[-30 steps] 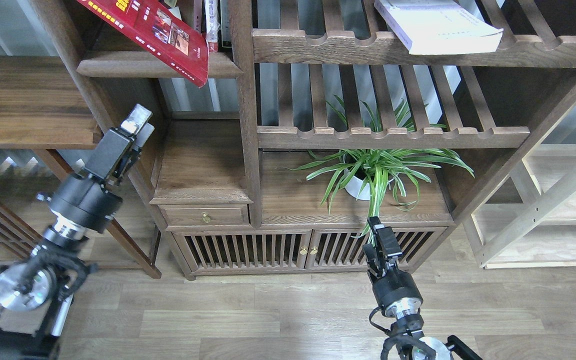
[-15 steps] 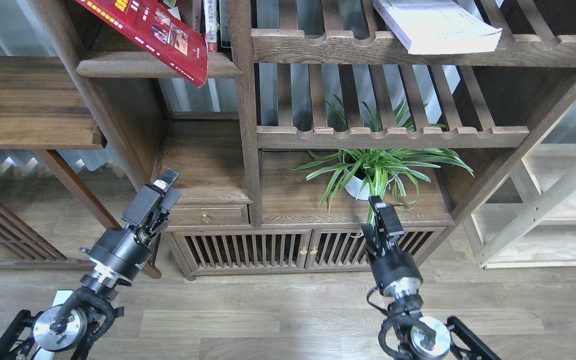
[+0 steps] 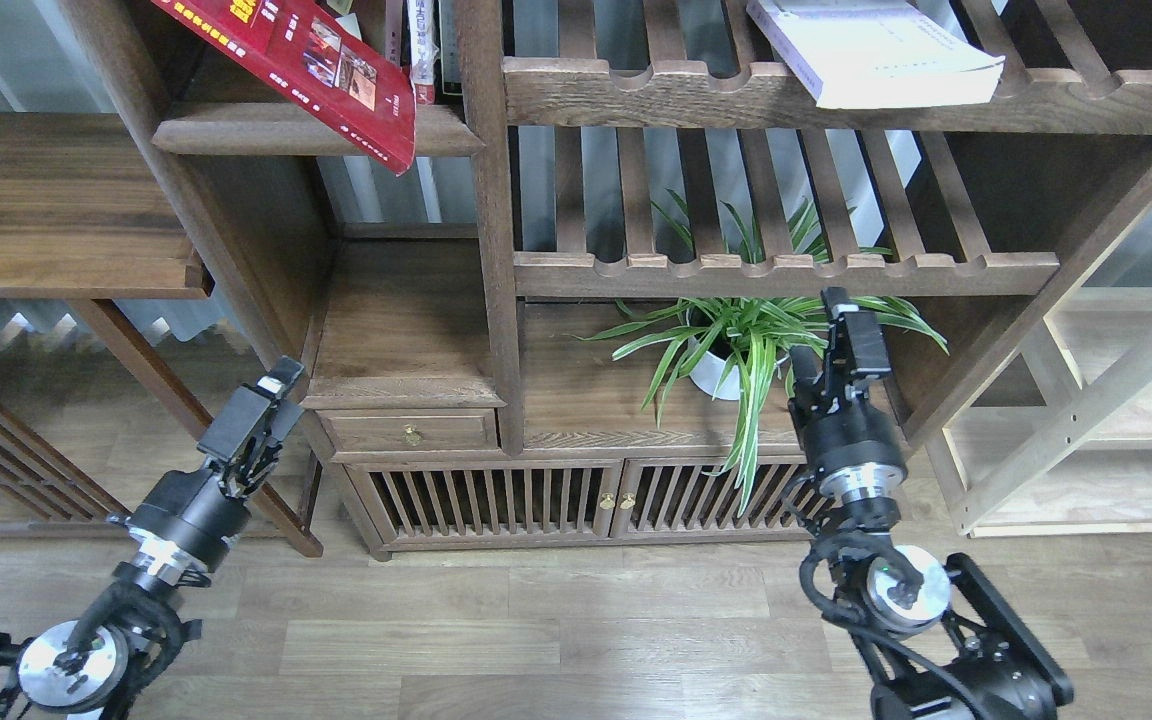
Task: Organize books on shelf
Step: 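Raise the right gripper toward the white book on the top shelf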
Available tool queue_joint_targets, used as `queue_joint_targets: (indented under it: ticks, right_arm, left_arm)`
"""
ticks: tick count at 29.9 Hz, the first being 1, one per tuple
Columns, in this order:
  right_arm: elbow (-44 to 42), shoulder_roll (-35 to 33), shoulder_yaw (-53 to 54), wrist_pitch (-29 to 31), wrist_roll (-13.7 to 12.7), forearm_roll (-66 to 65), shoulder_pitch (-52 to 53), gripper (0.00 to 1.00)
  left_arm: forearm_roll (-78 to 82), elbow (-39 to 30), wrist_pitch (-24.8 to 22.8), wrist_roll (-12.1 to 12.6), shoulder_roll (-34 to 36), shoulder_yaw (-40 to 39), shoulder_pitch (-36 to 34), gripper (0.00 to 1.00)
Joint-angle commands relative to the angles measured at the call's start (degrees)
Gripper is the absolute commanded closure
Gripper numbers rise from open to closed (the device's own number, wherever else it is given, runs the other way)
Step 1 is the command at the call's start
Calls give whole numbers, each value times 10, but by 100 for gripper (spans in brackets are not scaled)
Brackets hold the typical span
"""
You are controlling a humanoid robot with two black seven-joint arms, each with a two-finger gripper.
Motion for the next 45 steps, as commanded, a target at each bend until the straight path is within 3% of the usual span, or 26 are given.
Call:
queue_joint_targets:
  ticks: [1,12,24,34,45]
  right_arm:
    - [9,-19,2,2,0,13,0,1]
    - [9,-44,-7,15,-2,13,67,1]
    - [13,-68,-17,33,-5,13,85,2]
    - [11,-98,-15,-5,-6,18,128,1]
    - [11,-111,-30,0,-5,15,55,1]
  left_arm:
    - [0,40,0,0,6,-1,-25,1]
    - [1,130,0,2,1,19,-85,1]
    - [1,154,0,4,5,27,-110,1]
    - [7,210,0,12,17,51,-147,1]
    - [10,216,0,21,14,48,-177,1]
